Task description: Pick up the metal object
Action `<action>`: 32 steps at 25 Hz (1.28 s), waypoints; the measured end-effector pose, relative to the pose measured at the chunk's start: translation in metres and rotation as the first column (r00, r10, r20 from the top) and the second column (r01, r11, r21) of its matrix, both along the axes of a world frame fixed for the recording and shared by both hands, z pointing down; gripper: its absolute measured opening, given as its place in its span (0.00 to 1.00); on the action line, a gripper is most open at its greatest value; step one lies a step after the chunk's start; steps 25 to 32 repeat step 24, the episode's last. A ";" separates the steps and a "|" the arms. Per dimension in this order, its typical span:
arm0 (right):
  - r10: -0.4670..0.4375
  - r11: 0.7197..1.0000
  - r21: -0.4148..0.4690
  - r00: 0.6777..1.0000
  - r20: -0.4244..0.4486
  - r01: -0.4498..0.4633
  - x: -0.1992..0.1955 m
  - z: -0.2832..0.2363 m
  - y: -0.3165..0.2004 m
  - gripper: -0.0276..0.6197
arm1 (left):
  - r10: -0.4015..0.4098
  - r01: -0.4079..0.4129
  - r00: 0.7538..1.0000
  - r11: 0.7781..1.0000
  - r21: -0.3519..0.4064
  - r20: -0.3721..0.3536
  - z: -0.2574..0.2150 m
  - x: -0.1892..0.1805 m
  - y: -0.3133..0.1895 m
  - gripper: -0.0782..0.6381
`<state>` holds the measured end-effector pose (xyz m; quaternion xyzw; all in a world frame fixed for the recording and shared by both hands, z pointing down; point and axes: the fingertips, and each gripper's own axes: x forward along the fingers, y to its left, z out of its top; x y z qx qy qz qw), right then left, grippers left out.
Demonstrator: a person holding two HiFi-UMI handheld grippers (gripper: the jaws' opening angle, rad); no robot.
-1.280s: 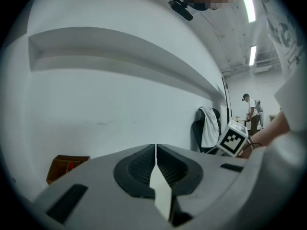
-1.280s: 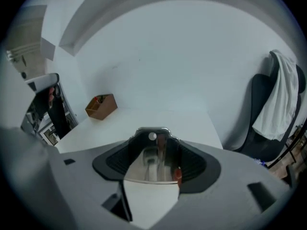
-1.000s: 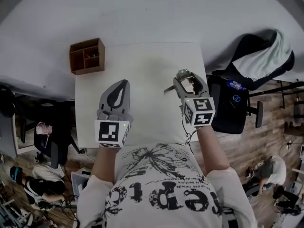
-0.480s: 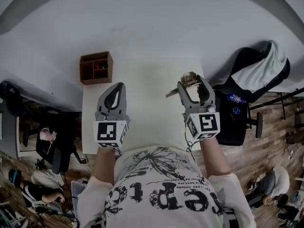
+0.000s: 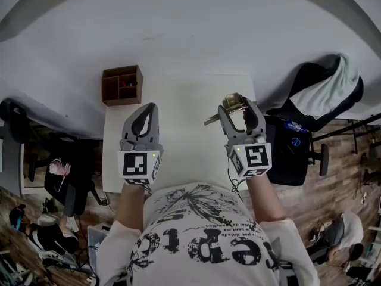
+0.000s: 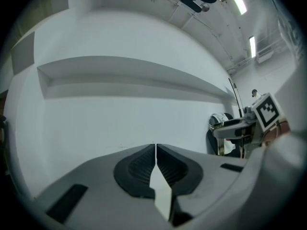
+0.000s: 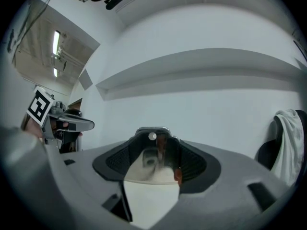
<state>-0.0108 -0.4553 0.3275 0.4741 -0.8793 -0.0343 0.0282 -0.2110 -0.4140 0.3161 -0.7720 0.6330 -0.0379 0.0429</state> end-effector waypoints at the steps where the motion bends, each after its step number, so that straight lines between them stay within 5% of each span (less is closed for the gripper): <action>1: -0.002 1.000 -0.004 1.000 0.001 0.002 -0.001 0.001 0.001 0.47 | 0.000 0.000 1.000 1.000 -0.001 -0.002 0.000 0.001 0.001 0.13; 32: 0.001 0.999 -0.050 0.999 0.038 0.001 -0.002 0.006 0.002 0.47 | -0.010 0.009 1.000 1.000 -0.015 -0.018 0.002 0.012 0.006 0.13</action>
